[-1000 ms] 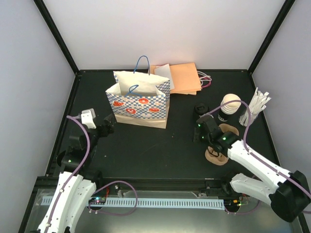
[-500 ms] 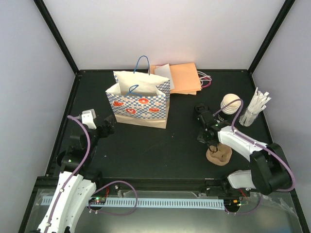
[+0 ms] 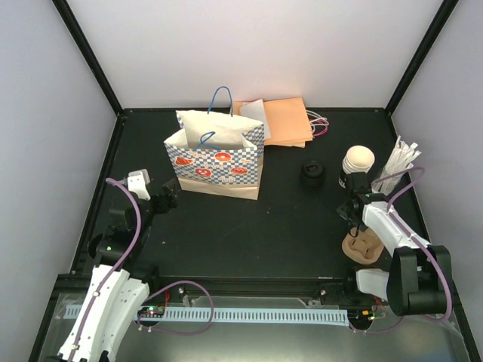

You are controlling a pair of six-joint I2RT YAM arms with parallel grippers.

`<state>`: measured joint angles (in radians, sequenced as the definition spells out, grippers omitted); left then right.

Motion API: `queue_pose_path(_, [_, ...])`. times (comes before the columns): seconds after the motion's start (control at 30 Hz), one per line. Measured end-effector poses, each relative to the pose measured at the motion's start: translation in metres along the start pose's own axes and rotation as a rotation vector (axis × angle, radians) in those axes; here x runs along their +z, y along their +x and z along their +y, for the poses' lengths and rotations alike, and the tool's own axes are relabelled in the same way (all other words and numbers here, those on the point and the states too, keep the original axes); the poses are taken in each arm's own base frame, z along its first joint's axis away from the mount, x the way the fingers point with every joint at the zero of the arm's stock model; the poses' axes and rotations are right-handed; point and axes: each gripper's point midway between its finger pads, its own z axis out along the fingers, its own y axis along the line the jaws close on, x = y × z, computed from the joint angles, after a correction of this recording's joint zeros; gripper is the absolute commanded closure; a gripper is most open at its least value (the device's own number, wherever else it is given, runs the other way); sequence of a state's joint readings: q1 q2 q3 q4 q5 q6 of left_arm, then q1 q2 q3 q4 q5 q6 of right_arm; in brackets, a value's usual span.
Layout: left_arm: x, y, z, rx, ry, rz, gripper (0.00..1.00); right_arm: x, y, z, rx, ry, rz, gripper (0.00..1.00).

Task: Pack the takeout coffee

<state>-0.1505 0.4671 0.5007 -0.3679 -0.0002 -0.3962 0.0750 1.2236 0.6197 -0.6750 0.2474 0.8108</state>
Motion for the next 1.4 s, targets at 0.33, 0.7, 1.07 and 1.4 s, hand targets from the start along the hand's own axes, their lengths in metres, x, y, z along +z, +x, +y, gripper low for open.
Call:
queue_pose_path(0.33, [0.003, 0.002, 0.001, 0.004, -0.001, 0.003, 0.01, -0.017, -0.021, 0.007, -0.034, -0.072, -0.103, 0.94])
queue_pose_path(0.7, [0.023, 0.013, 0.012, 0.081, -0.028, -0.025, 0.01, -0.092, -0.059, 0.071, -0.309, -0.521, -0.571, 0.07])
queue_pose_path(1.07, [0.049, 0.014, 0.035, 0.226, -0.127, -0.128, 0.01, -0.112, -0.07, 0.103, -0.551, -0.643, -0.885, 0.0])
queue_pose_path(1.4, [0.08, 0.024, 0.065, 0.296, -0.266, -0.099, 0.01, -0.06, -0.082, 0.102, -0.543, -0.551, -0.868, 0.01])
